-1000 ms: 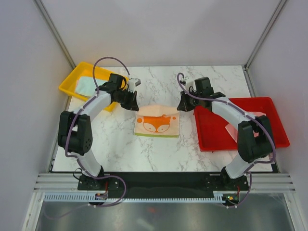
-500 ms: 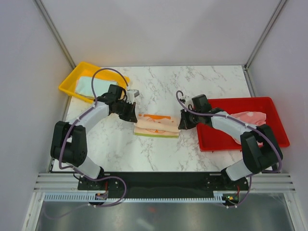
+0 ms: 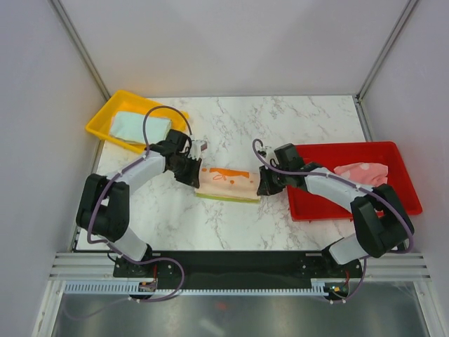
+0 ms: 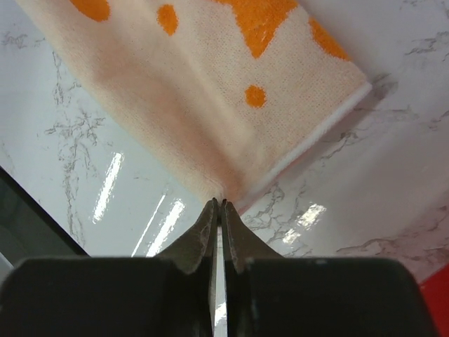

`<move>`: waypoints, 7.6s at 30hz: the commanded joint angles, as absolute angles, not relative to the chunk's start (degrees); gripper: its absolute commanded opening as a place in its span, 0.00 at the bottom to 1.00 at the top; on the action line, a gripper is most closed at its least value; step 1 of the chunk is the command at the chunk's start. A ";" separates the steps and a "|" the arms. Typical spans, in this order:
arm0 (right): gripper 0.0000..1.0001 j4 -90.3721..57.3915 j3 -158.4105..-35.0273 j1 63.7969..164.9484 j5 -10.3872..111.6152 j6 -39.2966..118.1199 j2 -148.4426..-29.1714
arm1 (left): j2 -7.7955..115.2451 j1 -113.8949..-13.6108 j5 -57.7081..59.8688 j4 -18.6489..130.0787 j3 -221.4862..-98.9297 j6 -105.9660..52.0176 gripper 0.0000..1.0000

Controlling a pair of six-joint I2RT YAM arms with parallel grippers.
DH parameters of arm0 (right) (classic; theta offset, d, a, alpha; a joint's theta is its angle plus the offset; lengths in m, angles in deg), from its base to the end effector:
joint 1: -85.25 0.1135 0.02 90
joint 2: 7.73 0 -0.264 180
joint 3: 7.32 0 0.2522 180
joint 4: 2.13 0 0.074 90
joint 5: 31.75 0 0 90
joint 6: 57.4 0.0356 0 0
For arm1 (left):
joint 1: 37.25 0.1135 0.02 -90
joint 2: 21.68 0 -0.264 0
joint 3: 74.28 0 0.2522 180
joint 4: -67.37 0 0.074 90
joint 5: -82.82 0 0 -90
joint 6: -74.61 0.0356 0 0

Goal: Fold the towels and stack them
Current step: Fold the towel, then neatly place the folded towel into the bin

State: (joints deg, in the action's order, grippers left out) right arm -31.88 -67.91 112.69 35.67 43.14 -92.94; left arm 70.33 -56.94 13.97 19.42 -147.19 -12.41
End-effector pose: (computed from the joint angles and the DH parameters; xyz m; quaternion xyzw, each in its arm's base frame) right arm 0.2506 0.1455 0.1846 -0.1964 0.9147 0.2739 0.2230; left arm 0.2870 -0.1163 0.1961 0.2251 0.9374 -0.2064 0.1674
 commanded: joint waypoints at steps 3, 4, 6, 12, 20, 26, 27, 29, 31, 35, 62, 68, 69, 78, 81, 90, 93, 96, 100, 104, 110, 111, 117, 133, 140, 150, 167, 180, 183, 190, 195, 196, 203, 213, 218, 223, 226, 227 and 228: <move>0.29 -31.97 -67.22 113.55 36.11 45.60 -91.66 | 68.59 -58.08 4.96 16.09 -149.73 -14.87 0.39; 0.33 -33.55 -67.66 113.55 36.19 45.95 -90.97 | 68.06 -58.08 3.82 15.30 -150.35 -14.78 0.40; 0.41 -35.40 -68.98 113.55 36.46 46.74 -89.13 | 65.79 -58.52 2.23 14.76 -152.28 -18.81 0.42; 0.41 -39.19 -72.41 113.55 36.03 50.26 -87.09 | 61.90 -59.31 11.16 18.09 -153.35 -26.20 0.50; 0.35 -26.98 -69.88 113.72 33.99 56.24 -93.15 | 70.31 -58.79 15.34 26.98 -148.51 -33.31 0.43; 0.35 -18.09 -62.05 113.81 34.43 55.63 -98.69 | 75.26 -57.12 9.96 28.56 -148.32 -38.67 0.42; 0.34 -18.35 -62.04 113.81 34.96 55.28 -99.65 | 75.35 -56.86 9.96 28.56 -148.85 -38.95 0.42; 0.34 -19.49 -62.48 113.81 35.84 54.31 -99.49 | 75.09 -56.68 9.96 27.86 -151.04 -39.30 0.42; 0.34 -21.68 -63.70 113.81 36.28 53.87 -97.30 | 73.51 -56.24 10.83 26.46 -152.89 -38.78 0.45; 0.36 -25.64 -67.22 113.81 36.64 53.34 -93.42 | 72.54 -55.19 9.44 20.85 -158.95 -34.12 0.54; 0.37 -25.82 -71.27 113.90 39.28 51.49 -89.91 | 81.85 -57.03 11.80 30.32 -147.98 -36.57 0.50; 0.37 -28.10 -72.50 114.51 38.22 52.11 -83.85 | 81.33 -58.26 9.87 27.79 -150.17 -37.98 0.03; 0.38 -28.63 -73.20 114.51 38.30 51.93 -82.88 | 81.24 -58.26 8.74 26.21 -152.35 -37.63 0.02; 0.39 -32.50 -76.10 114.51 39.00 51.50 -75.05 | 78.34 -58.26 2.84 16.61 -161.16 -35.00 0.02; 0.40 -33.30 -76.72 114.51 39.80 50.97 -74.35 | 77.81 -58.26 2.22 15.82 -161.86 -35.17 0.02; 0.42 -34.53 -76.99 114.51 40.76 49.65 -73.21 | 80.27 -58.35 -2.88 15.47 -160.98 -35.70 0.02; 0.42 -34.53 -77.16 114.51 41.38 49.65 -72.94 | 83.16 -58.35 -1.03 15.55 -162.30 -35.87 0.09; 0.42 -34.61 -77.60 114.51 40.85 49.47 -72.94 | 84.84 -58.35 -2.25 16.34 -161.17 -37.36 0.27; 0.43 -35.75 -78.30 114.51 41.03 48.77 -72.15 | 84.93 -57.38 -2.08 17.93 -159.14 -38.16 0.45; 0.43 -37.51 -79.18 114.51 41.55 47.89 -71.36 | 85.37 -57.03 -2.00 19.59 -158.18 -38.95 0.56; 0.43 -38.31 -79.71 114.51 41.99 47.63 -71.10 | 86.42 -56.94 4.06 23.89 -156.16 -41.14 0.57; 0.43 -38.31 -79.71 114.51 42.17 47.54 -71.18 | 86.69 -56.94 5.72 24.43 -155.81 -41.23 0.56; 0.43 -38.83 -79.44 114.51 42.70 46.92 -71.80 | 88.44 -57.12 10.29 24.69 -156.06 -41.24 0.19; 0.44 -38.57 -78.13 114.51 43.05 44.29 -72.32 | 85.63 -53.34 -20.00 1.50 -181.45 -24.46 0.02; 0.45 -38.66 -79.79 114.51 43.75 43.58 -76.98 | 91.95 -46.14 -29.76 -0.62 -197.60 -17.51 0.02; 0.45 -38.83 -82.34 114.43 47.09 42.53 -80.41 | 98.90 -42.09 -37.41 -0.79 -211.08 -7.14 0.02; 0.46 -39.36 -82.87 114.43 50.43 41.83 -77.16 | 103.28 -28.73 -34.26 10.09 -213.90 -12.14 0.10; 0.47 -40.59 -82.96 114.43 52.11 41.91 -78.21 | 110.17 -25.12 -35.31 13.00 -223.22 -12.58 0.72; 0.46 -40.33 -82.87 114.43 51.05 42.97 -78.48 | 106.56 -26.79 -30.49 12.92 -220.68 -14.25 0.72; 0.47 -39.98 -84.54 114.43 48.42 45.34 -77.34 | 96.80 -34.35 -18.27 13.44 -203.02 -14.86 0.71; 0.47 -40.06 -84.46 114.51 46.57 45.96 -74.97 | 94.78 -36.64 -17.37 17.82 -192.04 -10.23 0.70; 0.47 -40.06 -84.28 114.43 46.48 45.96 -74.53 | 94.51 -38.29 -19.81 18.54 -190.80 -9.60 0.70; 0.47 -39.89 -82.35 114.43 47.27 44.99 -71.98 | 92.75 -38.92 -21.33 28.64 -182.53 -5.38 0.67; 0.47 -39.80 -81.91 114.43 47.62 44.02 -71.45 | 96.88 -40.33 -27.84 32.08 -182.44 -0.37 0.64; 0.47 -39.71 -81.82 114.43 48.06 43.67 -71.62 | 99.08 -40.68 -28.36 32.34 -183.66 0.25 0.62; 0.48 -39.63 -81.64 114.51 48.50 43.41 -71.71 | 101.27 -41.03 -32.93 32.43 -185.16 1.04 0.57; 0.48 -39.54 -81.38 114.43 48.59 43.23 -71.71 | 101.80 -41.03 -33.98 32.78 -185.42 1.31 0.54; 0.48 -39.62 -81.38 114.43 48.67 43.23 -71.71 | 101.81 -41.12 -34.25 32.78 -185.60 1.39 0.53; 0.48 -39.63 -81.46 114.43 48.85 43.06 -71.71 | 101.81 -41.12 -34.34 32.87 -185.51 1.39 0.52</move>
State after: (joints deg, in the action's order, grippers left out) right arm -40.78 -81.70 114.35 47.88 44.21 -72.63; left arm 101.54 -40.91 -31.08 30.19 -183.08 -1.15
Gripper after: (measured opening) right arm 0.474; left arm 0.529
